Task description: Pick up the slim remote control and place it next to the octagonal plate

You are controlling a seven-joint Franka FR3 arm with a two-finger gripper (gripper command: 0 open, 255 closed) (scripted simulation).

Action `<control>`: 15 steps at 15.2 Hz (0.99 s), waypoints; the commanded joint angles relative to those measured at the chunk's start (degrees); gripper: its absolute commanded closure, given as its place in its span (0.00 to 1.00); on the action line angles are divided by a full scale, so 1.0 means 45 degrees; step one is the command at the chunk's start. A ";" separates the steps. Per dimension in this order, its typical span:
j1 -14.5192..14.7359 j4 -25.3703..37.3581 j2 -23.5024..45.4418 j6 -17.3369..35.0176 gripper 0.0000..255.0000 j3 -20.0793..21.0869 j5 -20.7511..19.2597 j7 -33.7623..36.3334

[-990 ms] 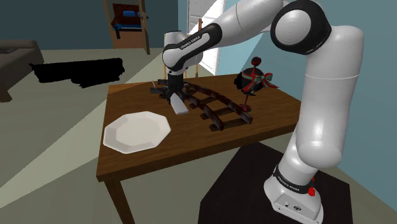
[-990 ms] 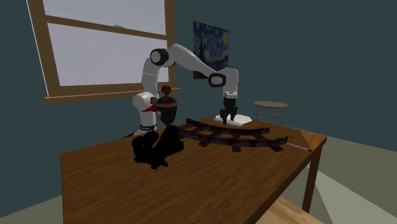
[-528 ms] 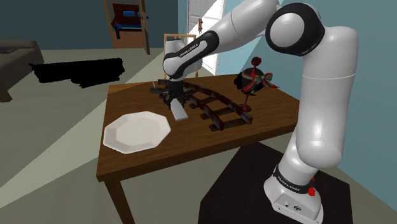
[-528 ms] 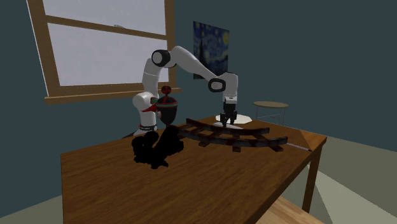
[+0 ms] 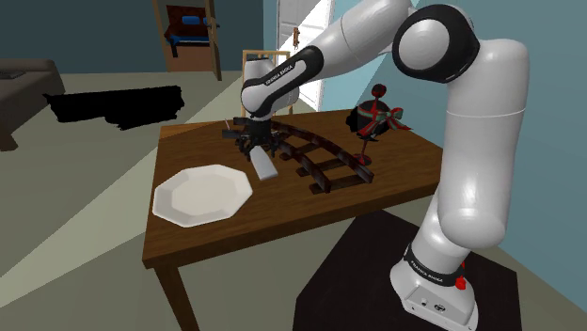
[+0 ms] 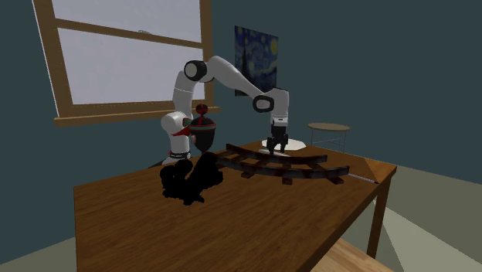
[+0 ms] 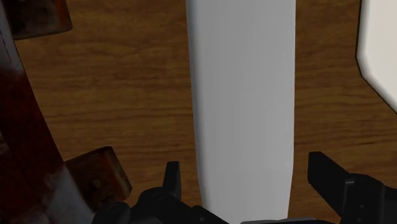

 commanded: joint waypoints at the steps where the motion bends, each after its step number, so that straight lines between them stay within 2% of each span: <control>1: -0.0001 -0.0002 0.0000 0.0002 0.00 -0.0001 0.0000 0.0000; 3: 0.0001 0.0000 -0.0002 -0.0001 0.00 0.0000 -0.0001 0.0003; 7: 0.0023 0.0731 -0.0707 -0.1435 0.00 -0.0026 -0.0086 0.0059; 15: 0.0023 0.0732 -0.0707 -0.1435 0.00 -0.0027 -0.0086 0.0059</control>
